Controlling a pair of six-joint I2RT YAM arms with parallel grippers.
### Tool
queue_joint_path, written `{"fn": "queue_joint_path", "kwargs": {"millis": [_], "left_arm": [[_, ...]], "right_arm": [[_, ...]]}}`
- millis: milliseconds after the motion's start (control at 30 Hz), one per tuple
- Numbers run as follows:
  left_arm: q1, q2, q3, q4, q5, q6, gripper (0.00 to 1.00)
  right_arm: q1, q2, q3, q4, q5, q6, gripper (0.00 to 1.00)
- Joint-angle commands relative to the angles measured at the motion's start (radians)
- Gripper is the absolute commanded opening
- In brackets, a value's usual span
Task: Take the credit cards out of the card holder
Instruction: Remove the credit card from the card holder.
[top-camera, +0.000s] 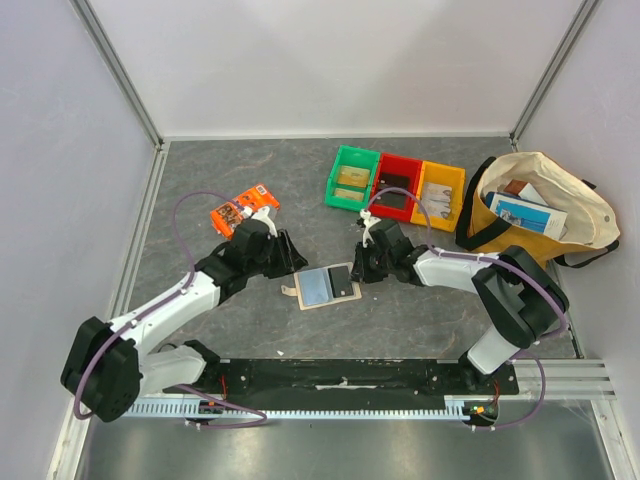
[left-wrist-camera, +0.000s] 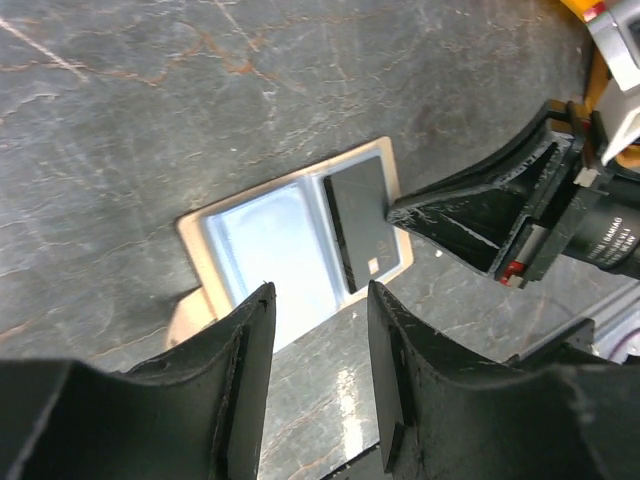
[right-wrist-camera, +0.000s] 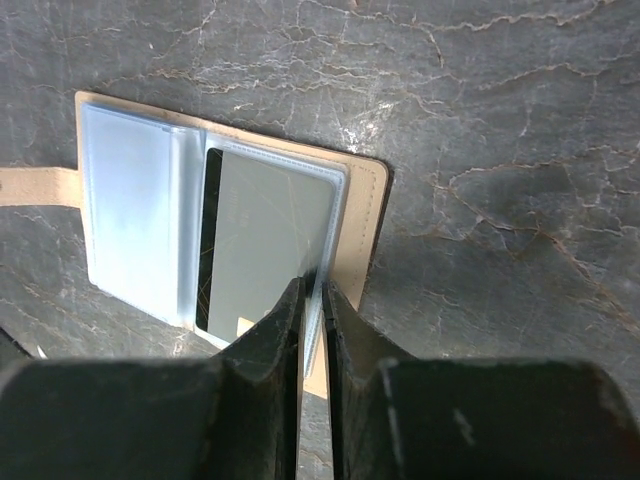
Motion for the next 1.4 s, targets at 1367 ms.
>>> {"fn": "queue_joint_path", "kwargs": {"millis": [1367], "left_arm": [[-0.091, 0.458, -0.027, 0.414, 0.198, -0.250, 0.37]], "right_arm": [[-0.017, 0.069, -0.092, 0.136, -0.079, 0.036, 0.14]]}}
